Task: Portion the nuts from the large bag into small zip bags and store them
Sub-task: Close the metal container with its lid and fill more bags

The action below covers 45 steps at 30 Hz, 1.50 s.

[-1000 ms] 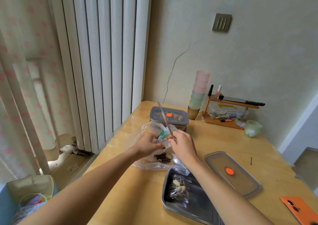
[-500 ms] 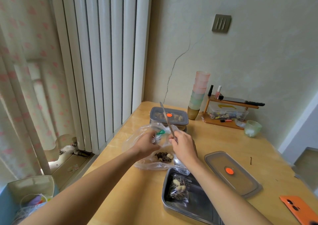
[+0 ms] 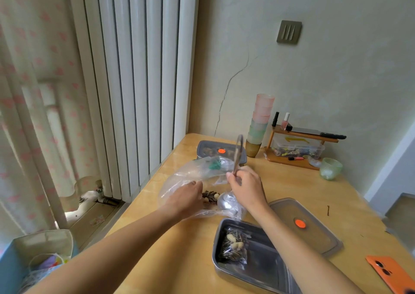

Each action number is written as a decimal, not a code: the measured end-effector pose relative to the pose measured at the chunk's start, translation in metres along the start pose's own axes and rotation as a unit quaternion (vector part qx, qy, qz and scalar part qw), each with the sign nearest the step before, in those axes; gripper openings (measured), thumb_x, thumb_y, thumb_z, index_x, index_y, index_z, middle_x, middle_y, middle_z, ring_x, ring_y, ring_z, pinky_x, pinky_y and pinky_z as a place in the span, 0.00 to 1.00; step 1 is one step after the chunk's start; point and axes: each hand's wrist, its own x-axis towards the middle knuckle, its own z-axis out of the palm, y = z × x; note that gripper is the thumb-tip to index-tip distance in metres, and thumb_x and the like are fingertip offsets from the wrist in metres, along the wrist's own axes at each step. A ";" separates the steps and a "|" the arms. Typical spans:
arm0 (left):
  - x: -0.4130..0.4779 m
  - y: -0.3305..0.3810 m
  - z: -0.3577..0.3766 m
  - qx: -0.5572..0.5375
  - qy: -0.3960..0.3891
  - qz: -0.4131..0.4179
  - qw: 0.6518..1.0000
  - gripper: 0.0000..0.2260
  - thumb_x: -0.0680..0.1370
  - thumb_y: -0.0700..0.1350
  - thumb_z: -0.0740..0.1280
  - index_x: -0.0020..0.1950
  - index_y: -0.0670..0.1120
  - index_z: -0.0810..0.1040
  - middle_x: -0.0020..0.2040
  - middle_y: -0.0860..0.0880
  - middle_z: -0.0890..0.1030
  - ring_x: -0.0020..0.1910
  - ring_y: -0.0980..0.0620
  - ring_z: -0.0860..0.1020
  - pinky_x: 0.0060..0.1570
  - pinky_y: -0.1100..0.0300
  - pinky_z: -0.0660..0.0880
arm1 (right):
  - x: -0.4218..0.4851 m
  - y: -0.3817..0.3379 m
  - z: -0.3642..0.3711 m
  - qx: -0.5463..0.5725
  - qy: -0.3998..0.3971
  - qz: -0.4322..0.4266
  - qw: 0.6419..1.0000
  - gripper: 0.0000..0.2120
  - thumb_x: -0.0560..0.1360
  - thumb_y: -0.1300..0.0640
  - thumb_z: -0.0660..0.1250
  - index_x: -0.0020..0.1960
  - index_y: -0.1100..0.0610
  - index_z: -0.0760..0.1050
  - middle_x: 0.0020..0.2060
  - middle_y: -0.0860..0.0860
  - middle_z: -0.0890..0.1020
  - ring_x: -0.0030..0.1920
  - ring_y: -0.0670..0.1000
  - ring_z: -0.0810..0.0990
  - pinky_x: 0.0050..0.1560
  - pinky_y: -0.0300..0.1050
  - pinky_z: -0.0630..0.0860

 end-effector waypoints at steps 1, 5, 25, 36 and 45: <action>0.000 -0.002 0.001 0.003 0.008 -0.005 1.000 0.09 0.79 0.50 0.66 0.52 0.45 0.72 0.49 0.46 0.77 0.43 0.46 0.75 0.40 0.52 0.71 | -0.001 0.000 -0.001 -0.001 0.012 -0.011 1.000 0.15 0.82 0.53 0.68 0.42 0.59 0.83 0.46 0.47 0.73 0.47 0.47 0.73 0.49 0.37 0.64; 0.002 -0.007 -0.003 0.002 0.009 -0.014 1.000 0.05 0.81 0.44 0.59 0.53 0.47 0.74 0.50 0.48 0.76 0.44 0.45 0.77 0.45 0.49 0.76 | -0.005 -0.004 -0.006 -0.074 0.119 -0.089 0.986 0.16 0.80 0.54 0.72 0.36 0.62 0.82 0.41 0.49 0.69 0.46 0.51 0.68 0.49 0.43 0.63; -0.001 -0.011 0.002 0.086 0.003 -0.072 0.994 0.20 0.78 0.35 0.60 0.70 0.46 0.66 0.57 0.43 0.80 0.53 0.42 0.79 0.43 0.54 0.70 | -0.020 -0.021 -0.015 -0.190 -0.009 -0.036 0.981 0.18 0.87 0.52 0.57 0.51 0.59 0.82 0.40 0.51 0.80 0.38 0.52 0.80 0.34 0.40 0.72; 0.004 -0.007 -0.011 0.103 0.005 -0.092 0.990 0.09 0.77 0.35 0.59 0.48 0.44 0.78 0.50 0.44 0.82 0.49 0.42 0.81 0.46 0.54 0.76 | -0.015 -0.017 -0.003 -0.076 -0.008 0.093 0.993 0.09 0.85 0.59 0.59 0.55 0.62 0.76 0.47 0.60 0.80 0.48 0.61 0.81 0.44 0.50 0.74; 0.015 0.042 -0.053 0.154 0.162 -0.003 0.975 0.13 0.81 0.32 0.56 0.50 0.43 0.79 0.38 0.49 0.74 0.31 0.52 0.70 0.32 0.57 0.67 | -0.016 -0.004 0.015 -0.073 0.051 0.096 0.991 0.16 0.84 0.54 0.64 0.45 0.62 0.82 0.38 0.54 0.82 0.35 0.51 0.79 0.31 0.33 0.66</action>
